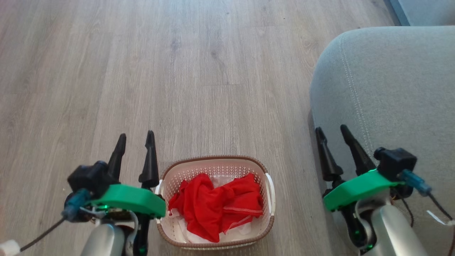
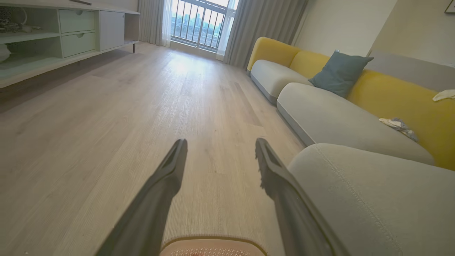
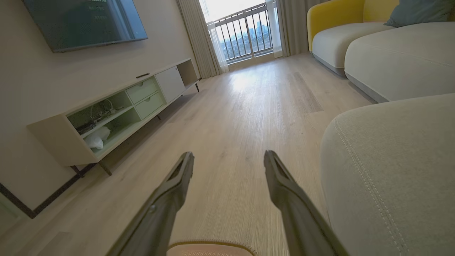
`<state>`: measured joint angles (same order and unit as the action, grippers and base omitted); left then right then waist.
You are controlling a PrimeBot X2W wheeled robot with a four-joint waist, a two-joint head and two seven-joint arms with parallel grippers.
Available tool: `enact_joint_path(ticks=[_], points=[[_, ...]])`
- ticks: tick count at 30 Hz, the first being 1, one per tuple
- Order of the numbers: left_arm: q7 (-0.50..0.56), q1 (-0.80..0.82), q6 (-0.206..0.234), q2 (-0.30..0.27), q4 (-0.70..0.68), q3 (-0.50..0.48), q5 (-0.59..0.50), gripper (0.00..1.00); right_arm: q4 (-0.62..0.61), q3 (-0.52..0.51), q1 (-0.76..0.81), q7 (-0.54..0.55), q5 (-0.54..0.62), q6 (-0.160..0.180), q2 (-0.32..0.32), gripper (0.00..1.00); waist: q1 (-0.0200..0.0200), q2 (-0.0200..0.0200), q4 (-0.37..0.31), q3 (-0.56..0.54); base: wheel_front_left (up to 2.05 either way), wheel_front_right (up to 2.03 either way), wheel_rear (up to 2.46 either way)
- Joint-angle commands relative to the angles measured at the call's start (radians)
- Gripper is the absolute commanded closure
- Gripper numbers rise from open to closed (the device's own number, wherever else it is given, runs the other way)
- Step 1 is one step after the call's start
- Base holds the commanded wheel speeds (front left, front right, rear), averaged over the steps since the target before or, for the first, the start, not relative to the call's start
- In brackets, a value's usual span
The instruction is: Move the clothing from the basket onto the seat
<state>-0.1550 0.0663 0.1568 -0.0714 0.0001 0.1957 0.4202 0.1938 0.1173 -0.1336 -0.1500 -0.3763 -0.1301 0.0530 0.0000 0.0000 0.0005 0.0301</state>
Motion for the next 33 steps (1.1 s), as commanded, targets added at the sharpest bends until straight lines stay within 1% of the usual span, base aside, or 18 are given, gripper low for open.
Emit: enact_joint_path(ticks=[1, 6, 8, 11, 14, 27, 33], points=[[-0.015, 0.046, 0.025, -0.019, -0.026, -0.001, -0.045, 0.00, -0.013, 0.034, -0.052, -0.019, 0.036, 0.000, -0.002, 0.00, 0.0000, 0.0000, -0.002, 0.000, 0.00, 0.00, 0.00], [-0.030, 0.045, 0.065, -0.038, 0.002, 0.044, -0.099, 0.00, 0.049, 0.055, -0.057, -0.034, 0.070, -0.001, -0.002, 0.00, 0.0000, 0.0000, -0.006, 0.000, 0.00, 0.00, 0.00], [-0.036, 0.046, 0.072, -0.043, 0.008, 0.059, -0.117, 0.00, 0.072, 0.055, -0.059, -0.040, 0.062, -0.001, -0.002, 0.00, 0.0000, 0.0000, -0.008, 0.000, 0.00, 0.00, 0.00], [-0.044, 0.042, 0.083, -0.049, 0.024, 0.077, -0.148, 0.00, 0.105, 0.060, -0.069, -0.049, 0.082, -0.001, -0.002, 0.00, 0.0000, 0.0000, -0.010, 0.001, 0.00, 0.00, 0.00], [-0.050, 0.040, 0.089, -0.051, 0.034, 0.085, -0.169, 0.00, 0.118, 0.065, -0.076, -0.055, 0.097, -0.001, -0.002, 0.00, 0.0000, 0.0000, -0.011, 0.001, 0.00, 0.00, 0.00], [-0.088, 0.045, 0.133, -0.055, 0.016, 0.119, -0.330, 0.00, 0.142, 0.099, -0.105, -0.093, 0.245, -0.001, -0.003, 0.00, 0.0000, 0.0000, -0.013, 0.003, 0.00, 0.00, 0.00], [-0.106, 0.046, 0.135, -0.052, 0.018, 0.127, -0.397, 0.00, 0.146, 0.116, -0.114, -0.111, 0.312, -0.001, -0.003, 0.00, 0.0000, 0.0000, -0.014, 0.004, 0.00, 0.00, 0.00]])
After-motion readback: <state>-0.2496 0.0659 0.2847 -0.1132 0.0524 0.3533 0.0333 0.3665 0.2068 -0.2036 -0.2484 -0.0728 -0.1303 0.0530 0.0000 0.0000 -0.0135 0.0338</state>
